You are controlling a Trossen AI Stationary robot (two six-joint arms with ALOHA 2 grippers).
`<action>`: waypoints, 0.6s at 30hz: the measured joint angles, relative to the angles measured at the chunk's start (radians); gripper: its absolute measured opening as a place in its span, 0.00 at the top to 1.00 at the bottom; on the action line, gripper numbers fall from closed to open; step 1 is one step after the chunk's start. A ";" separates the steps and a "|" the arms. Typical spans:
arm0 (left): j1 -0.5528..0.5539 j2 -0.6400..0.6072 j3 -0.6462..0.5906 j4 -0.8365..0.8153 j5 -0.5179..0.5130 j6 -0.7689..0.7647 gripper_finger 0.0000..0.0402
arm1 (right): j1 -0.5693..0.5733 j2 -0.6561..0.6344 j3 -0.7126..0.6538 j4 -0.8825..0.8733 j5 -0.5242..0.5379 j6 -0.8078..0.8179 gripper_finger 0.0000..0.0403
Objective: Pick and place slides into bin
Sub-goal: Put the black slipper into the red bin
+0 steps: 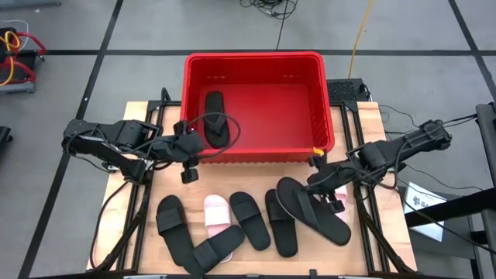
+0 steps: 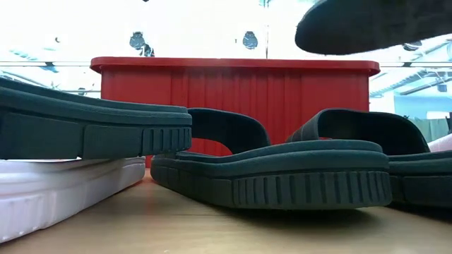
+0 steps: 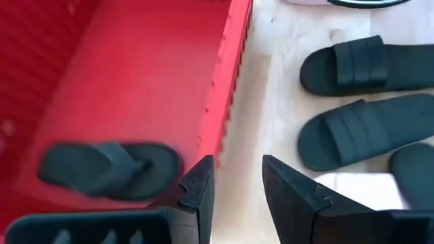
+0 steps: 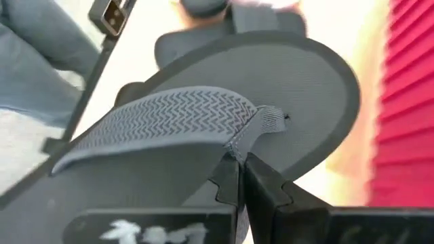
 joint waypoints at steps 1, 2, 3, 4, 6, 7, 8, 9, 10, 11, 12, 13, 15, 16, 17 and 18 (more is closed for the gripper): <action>0.000 0.000 0.000 0.023 -0.005 0.050 0.70 | -0.003 0.000 0.013 -0.001 0.021 -0.027 1.00; 0.000 0.000 0.000 0.048 -0.009 0.105 0.70 | -0.007 0.000 0.025 -0.002 0.048 -0.060 1.00; 0.000 0.000 0.000 0.076 -0.015 0.158 0.70 | -0.012 0.000 0.039 -0.003 0.081 -0.091 1.00; 0.000 0.000 0.000 0.107 -0.020 0.211 0.70 | -0.017 0.000 0.054 -0.002 0.114 -0.120 1.00; 0.000 0.000 0.000 0.174 -0.024 0.328 0.70 | -0.032 0.000 0.084 0.009 0.168 -0.193 1.00; 0.000 0.000 0.000 0.210 -0.026 0.391 0.70 | -0.041 -0.001 0.095 0.023 0.189 -0.237 1.00; 0.000 0.000 0.000 0.245 -0.027 0.452 0.70 | -0.051 -0.001 0.104 0.041 0.203 -0.281 1.00; 0.000 0.000 0.000 0.280 -0.027 0.504 0.70 | -0.064 -0.001 0.113 0.060 0.208 -0.327 1.00; 0.000 0.000 0.000 0.313 -0.027 0.552 0.70 | -0.077 -0.001 0.121 0.080 0.217 -0.365 1.00; 0.000 0.000 0.000 0.342 -0.028 0.597 0.70 | -0.090 -0.001 0.130 0.100 0.226 -0.399 1.00; 0.000 0.000 0.000 0.366 -0.032 0.641 0.70 | -0.105 -0.001 0.135 0.126 0.226 -0.428 1.00; 0.000 0.000 0.000 0.382 -0.033 0.682 0.70 | -0.121 -0.002 0.136 0.154 0.226 -0.455 1.00; 0.000 0.009 0.000 0.411 -0.035 0.764 0.70 | -0.152 -0.002 0.137 0.194 0.222 -0.501 1.00; 0.000 0.016 0.000 0.426 -0.035 0.801 0.70 | -0.166 -0.001 0.137 0.203 0.218 -0.521 1.00; 0.000 0.023 0.000 0.439 -0.035 0.839 0.70 | -0.182 -0.001 0.137 0.213 0.205 -0.540 1.00; 0.000 0.033 0.000 0.449 -0.035 0.879 0.70 | -0.198 0.000 0.137 0.226 0.194 -0.558 1.00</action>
